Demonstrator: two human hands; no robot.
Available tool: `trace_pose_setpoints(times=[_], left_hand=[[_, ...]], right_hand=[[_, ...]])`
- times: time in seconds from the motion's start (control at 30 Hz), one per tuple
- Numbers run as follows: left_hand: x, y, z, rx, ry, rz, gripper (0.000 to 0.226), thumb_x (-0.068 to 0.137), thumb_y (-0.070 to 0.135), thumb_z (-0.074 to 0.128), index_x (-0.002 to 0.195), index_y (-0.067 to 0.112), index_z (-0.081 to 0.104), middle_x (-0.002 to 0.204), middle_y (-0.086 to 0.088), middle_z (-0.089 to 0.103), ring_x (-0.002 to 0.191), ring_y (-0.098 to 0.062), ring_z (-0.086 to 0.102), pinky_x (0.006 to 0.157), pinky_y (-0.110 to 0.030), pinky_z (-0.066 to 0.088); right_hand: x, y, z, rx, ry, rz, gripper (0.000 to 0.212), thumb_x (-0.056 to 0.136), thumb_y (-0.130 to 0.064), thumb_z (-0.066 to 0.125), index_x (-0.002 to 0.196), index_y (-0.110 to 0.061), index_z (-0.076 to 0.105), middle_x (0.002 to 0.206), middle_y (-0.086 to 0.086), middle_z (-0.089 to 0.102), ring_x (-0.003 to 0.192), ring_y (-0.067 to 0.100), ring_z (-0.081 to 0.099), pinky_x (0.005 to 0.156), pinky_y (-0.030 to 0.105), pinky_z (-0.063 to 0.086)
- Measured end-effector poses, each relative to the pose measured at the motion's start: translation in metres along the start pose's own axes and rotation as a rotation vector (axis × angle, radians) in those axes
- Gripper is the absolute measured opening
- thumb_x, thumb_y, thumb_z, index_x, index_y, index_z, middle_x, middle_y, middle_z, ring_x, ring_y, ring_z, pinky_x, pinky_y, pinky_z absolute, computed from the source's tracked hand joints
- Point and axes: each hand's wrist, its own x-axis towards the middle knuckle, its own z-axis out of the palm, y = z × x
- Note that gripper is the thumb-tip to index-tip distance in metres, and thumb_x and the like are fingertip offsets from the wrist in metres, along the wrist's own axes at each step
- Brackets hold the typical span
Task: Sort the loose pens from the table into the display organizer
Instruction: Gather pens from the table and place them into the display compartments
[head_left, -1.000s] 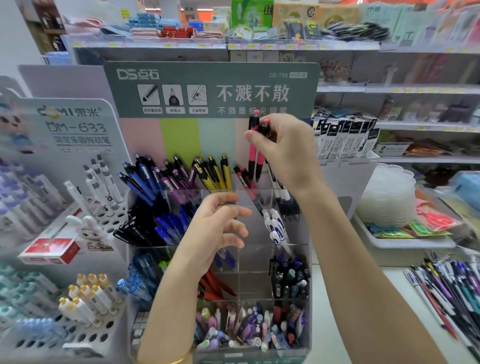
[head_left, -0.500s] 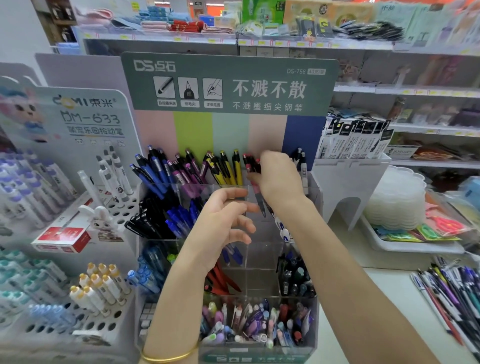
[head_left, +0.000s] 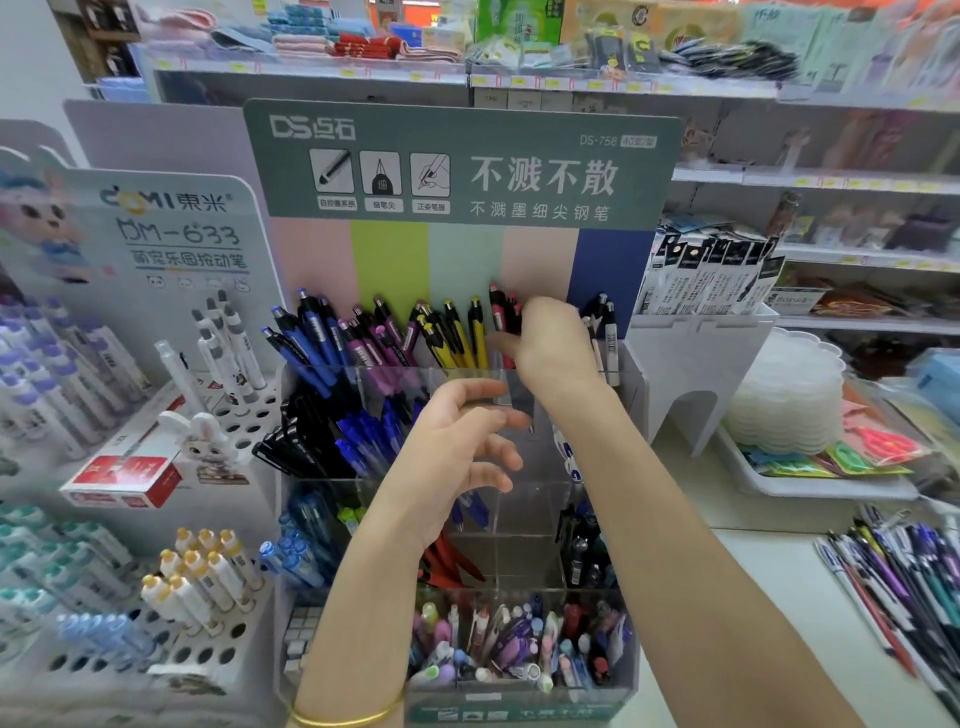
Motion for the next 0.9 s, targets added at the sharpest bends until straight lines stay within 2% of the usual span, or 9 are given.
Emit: trace_pose_setpoints(times=[0.07,0.13,0.23,0.33,0.4,0.53,0.63,0.7,0.9], left_hand=[[0.0,0.0,0.0,-0.002,-0.005,-0.007,0.024,0.098,0.002,0.046,0.12,0.012,0.05,0.096,-0.01,0.066,0.054,-0.014,0.057,0.045,-0.024,0.048],[0.0,0.0,0.0,-0.005,-0.009,-0.016,0.023,0.098,0.002,0.046,0.118,0.013,0.05,0.097,-0.01,0.066,0.054,-0.014,0.057,0.045,-0.024,0.048],[0.0,-0.001,-0.001,0.0,-0.013,-0.027,0.025,0.098,0.001,0.046,0.121,0.012,0.049,0.099,-0.012,0.065,0.054,-0.014,0.057,0.045,-0.023,0.048],[0.0,-0.004,0.0,0.005,-0.023,-0.028,0.026,0.098,0.001,0.046,0.122,0.011,0.049,0.1,-0.012,0.065,0.055,-0.014,0.057,0.046,-0.024,0.049],[0.0,-0.006,0.002,-0.001,-0.036,-0.025,0.024,0.098,0.002,0.046,0.119,0.012,0.05,0.1,-0.012,0.065,0.055,-0.015,0.058,0.047,-0.025,0.049],[0.0,-0.01,0.02,-0.002,-0.089,-0.013,0.023,0.098,0.001,0.045,0.117,0.012,0.052,0.095,-0.011,0.066,0.055,-0.015,0.057,0.047,-0.025,0.05],[0.001,-0.019,0.05,0.007,-0.16,-0.017,0.024,0.097,-0.001,0.044,0.116,0.011,0.053,0.092,-0.01,0.064,0.055,-0.014,0.057,0.046,-0.025,0.049],[0.005,-0.031,0.077,0.028,-0.207,-0.037,0.025,0.097,-0.003,0.042,0.114,0.011,0.053,0.092,-0.011,0.064,0.054,-0.014,0.057,0.044,-0.024,0.048],[0.016,-0.096,0.188,0.16,-0.3,-0.16,0.021,0.094,-0.003,0.046,0.105,0.013,0.054,0.088,-0.007,0.066,0.051,-0.012,0.058,0.045,-0.025,0.048]], right_hand=[[-0.001,-0.001,0.0,0.017,0.025,0.002,0.044,0.09,-0.026,0.066,0.063,-0.013,0.034,0.068,0.001,0.042,0.075,0.025,0.047,0.064,0.031,0.034],[-0.003,-0.002,0.0,0.066,0.078,-0.001,0.045,0.086,-0.022,0.071,0.064,-0.015,0.032,0.066,-0.002,0.039,0.075,0.024,0.047,0.063,0.03,0.033],[-0.007,-0.004,0.001,0.123,0.181,-0.026,0.035,0.082,-0.008,0.074,0.085,-0.009,0.039,0.085,0.007,0.053,0.079,0.023,0.052,0.064,0.03,0.037],[-0.017,0.002,-0.003,0.147,0.263,-0.06,0.03,0.083,0.002,0.067,0.102,-0.007,0.045,0.098,0.01,0.059,0.088,0.023,0.058,0.069,0.03,0.044],[-0.031,0.01,-0.013,0.253,0.264,-0.093,0.029,0.084,0.001,0.066,0.102,-0.011,0.047,0.092,0.004,0.058,0.083,0.02,0.059,0.071,0.03,0.049],[-0.067,0.043,-0.037,0.503,0.2,-0.108,0.022,0.086,0.004,0.062,0.095,-0.014,0.051,0.082,0.003,0.058,0.069,0.018,0.067,0.055,0.029,0.057],[-0.085,0.086,-0.048,0.592,0.143,-0.045,0.017,0.087,0.003,0.062,0.093,-0.012,0.057,0.081,0.008,0.063,0.066,0.017,0.068,0.053,0.026,0.055],[-0.094,0.121,-0.051,0.605,0.131,0.024,0.018,0.086,0.002,0.062,0.089,-0.015,0.058,0.081,0.011,0.064,0.065,0.019,0.068,0.053,0.03,0.056],[-0.131,0.263,-0.057,0.599,0.07,0.336,0.007,0.091,-0.004,0.059,0.094,-0.01,0.058,0.08,0.004,0.061,0.062,0.014,0.066,0.052,0.03,0.055]])
